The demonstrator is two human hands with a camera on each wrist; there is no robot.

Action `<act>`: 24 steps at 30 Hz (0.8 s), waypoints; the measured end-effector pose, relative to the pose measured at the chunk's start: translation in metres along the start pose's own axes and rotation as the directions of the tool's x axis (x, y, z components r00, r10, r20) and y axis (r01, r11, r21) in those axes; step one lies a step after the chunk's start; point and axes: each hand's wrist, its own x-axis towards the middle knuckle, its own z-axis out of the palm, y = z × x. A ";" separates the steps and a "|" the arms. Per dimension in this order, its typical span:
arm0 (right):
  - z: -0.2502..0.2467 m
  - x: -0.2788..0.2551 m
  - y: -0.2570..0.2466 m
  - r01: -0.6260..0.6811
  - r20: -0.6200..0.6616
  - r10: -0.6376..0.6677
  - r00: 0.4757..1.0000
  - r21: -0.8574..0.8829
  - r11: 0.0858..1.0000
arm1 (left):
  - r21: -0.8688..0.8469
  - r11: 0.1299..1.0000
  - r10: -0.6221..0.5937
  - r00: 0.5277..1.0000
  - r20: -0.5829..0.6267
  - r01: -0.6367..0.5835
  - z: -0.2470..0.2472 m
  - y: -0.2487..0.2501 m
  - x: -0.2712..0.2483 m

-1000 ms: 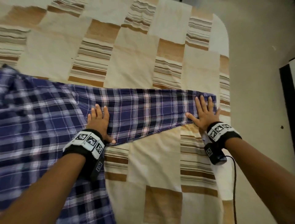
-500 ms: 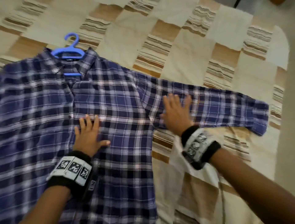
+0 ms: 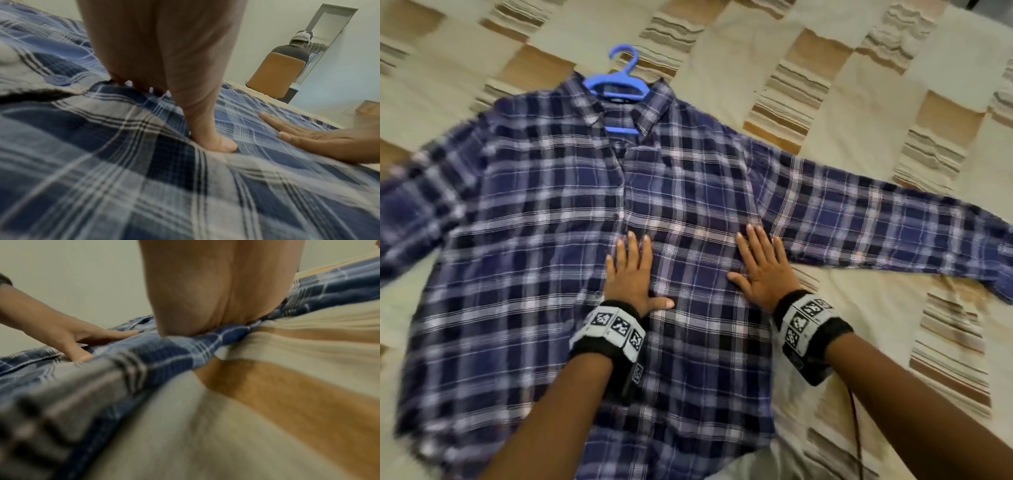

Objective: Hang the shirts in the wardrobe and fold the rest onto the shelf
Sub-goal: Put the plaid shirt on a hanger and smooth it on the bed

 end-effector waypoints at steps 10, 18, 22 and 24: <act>-0.006 0.006 -0.005 -0.001 0.086 0.008 0.996 -0.085 0.996 | 0.060 0.998 0.019 0.995 -0.103 -0.013 0.022 -0.001 -0.014; -0.031 -0.023 -0.120 0.048 0.022 -0.042 0.999 -0.374 0.926 | 0.117 0.993 0.051 0.984 -0.169 -0.031 0.065 -0.014 -0.069; 0.009 -0.053 -0.151 0.286 0.161 -0.247 0.956 -0.303 0.909 | 0.138 0.990 0.053 0.981 -0.186 -0.027 0.103 -0.025 -0.109; 0.011 -0.060 -0.124 0.273 0.151 -0.243 0.958 -0.238 0.932 | 0.130 0.991 0.050 0.982 -0.180 -0.027 0.117 -0.034 -0.124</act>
